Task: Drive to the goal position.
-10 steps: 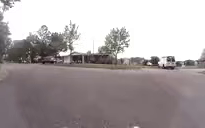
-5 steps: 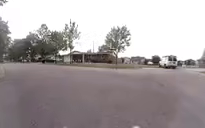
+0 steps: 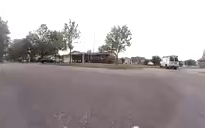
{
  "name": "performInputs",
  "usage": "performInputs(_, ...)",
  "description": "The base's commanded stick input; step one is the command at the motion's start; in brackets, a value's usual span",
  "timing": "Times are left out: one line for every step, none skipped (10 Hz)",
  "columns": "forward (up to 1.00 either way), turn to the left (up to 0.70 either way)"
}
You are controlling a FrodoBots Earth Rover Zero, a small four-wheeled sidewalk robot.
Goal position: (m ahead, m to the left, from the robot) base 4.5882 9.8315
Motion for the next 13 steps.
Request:
performInputs(0.70,0.00)
performInputs(0.70,0.00)
performInputs(0.70,0.00)
performInputs(0.70,0.00)
performInputs(0.70,0.00)
performInputs(0.70,0.00)
performInputs(0.70,0.00)
performInputs(0.70,0.07)
performInputs(0.70,0.26)
performInputs(0.70,0.35)
performInputs(0.70,0.35)
performInputs(0.70,0.35)
performInputs(0.70,0.35)
